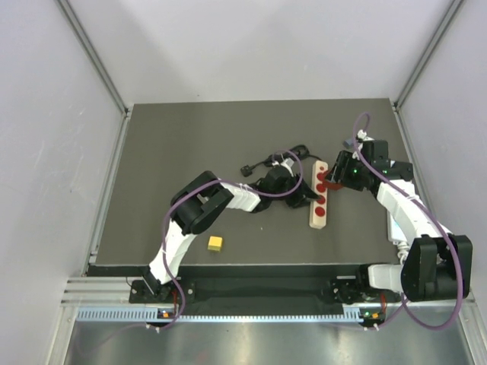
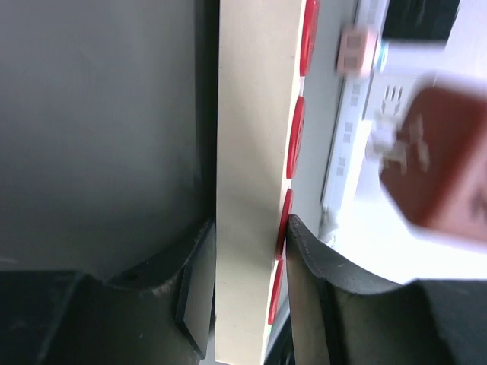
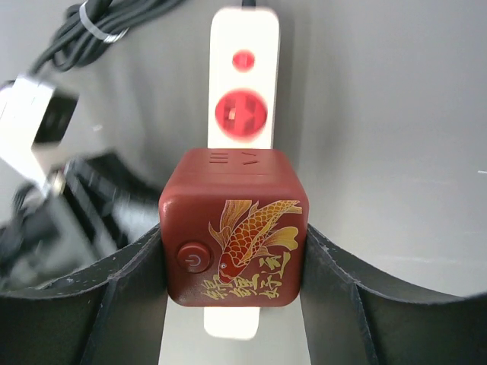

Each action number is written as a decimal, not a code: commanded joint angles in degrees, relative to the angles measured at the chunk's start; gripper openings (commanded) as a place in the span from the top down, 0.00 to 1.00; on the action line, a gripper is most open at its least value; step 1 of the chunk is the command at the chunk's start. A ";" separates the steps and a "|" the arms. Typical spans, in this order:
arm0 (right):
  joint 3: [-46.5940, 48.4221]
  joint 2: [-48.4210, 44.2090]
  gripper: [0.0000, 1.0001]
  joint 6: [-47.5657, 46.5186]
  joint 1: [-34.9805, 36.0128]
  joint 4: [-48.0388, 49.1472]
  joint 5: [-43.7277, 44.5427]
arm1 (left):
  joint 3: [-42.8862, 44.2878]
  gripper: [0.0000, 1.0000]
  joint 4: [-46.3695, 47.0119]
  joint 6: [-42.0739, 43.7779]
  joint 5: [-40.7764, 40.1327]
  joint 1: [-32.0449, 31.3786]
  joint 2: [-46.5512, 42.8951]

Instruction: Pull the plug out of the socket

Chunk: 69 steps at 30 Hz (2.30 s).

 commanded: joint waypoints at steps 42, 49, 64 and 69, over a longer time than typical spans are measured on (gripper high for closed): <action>14.33 20.98 0.93 4.77 -8.80 26.22 29.29 | -4.68 0.28 -11.06 9.65 -2.99 -0.32 -6.26; 14.77 24.85 0.86 3.46 -8.80 29.12 29.73 | -4.50 0.28 -17.30 13.96 -6.06 -0.58 -11.19; 19.43 31.88 0.72 3.54 -8.71 28.95 29.56 | -15.22 0.31 -12.57 17.04 -3.44 -1.64 -24.38; 21.19 33.90 0.64 2.58 -7.92 27.81 29.47 | -18.91 0.32 -10.72 17.03 -2.29 -1.72 -27.71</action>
